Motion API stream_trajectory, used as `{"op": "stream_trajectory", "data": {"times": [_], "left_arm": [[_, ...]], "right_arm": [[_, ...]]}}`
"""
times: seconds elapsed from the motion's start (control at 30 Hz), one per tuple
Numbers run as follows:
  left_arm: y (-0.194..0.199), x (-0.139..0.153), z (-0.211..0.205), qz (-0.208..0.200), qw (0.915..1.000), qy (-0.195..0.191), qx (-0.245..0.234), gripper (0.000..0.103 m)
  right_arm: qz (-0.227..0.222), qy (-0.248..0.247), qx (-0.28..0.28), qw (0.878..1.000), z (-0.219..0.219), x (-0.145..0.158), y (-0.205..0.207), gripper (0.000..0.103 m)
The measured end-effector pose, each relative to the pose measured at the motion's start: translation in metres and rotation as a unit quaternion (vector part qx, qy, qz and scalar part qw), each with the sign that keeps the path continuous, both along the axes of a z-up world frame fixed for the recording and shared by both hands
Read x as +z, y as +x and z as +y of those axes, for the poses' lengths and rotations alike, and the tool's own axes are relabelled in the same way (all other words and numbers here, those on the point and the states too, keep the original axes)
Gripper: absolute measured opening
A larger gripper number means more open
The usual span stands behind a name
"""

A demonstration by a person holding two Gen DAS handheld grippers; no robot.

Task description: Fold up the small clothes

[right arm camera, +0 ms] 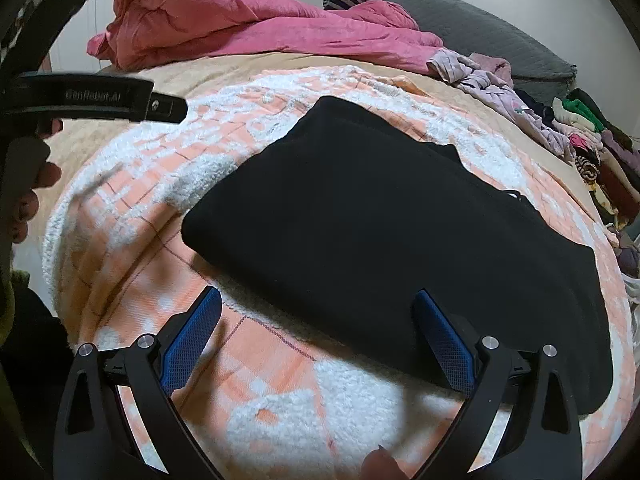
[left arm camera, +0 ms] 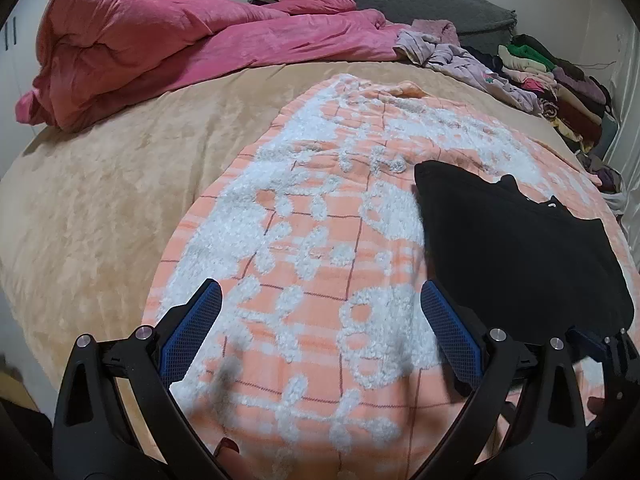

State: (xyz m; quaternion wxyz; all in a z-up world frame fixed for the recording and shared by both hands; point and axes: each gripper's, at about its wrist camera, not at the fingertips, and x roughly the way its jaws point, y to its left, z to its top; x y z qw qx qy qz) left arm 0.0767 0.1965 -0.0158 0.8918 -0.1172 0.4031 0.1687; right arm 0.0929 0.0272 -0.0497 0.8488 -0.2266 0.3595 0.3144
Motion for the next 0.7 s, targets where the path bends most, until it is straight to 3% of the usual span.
{"op": "stream_trajectory", "data": {"times": [0.3,0.7], "left_arm": [[0.016,-0.003,-0.002,0.006,0.9999,0.006,-0.006,0.093],[0.043,0.002,0.001,0.006,0.9998,0.014,-0.016,0.093]], "right_arm": [[-0.042,-0.04,0.009,0.998,0.016,-0.017,0.004,0.096],[-0.084,-0.052,0.016,0.995,0.032,-0.019,0.016,0.096]]}}
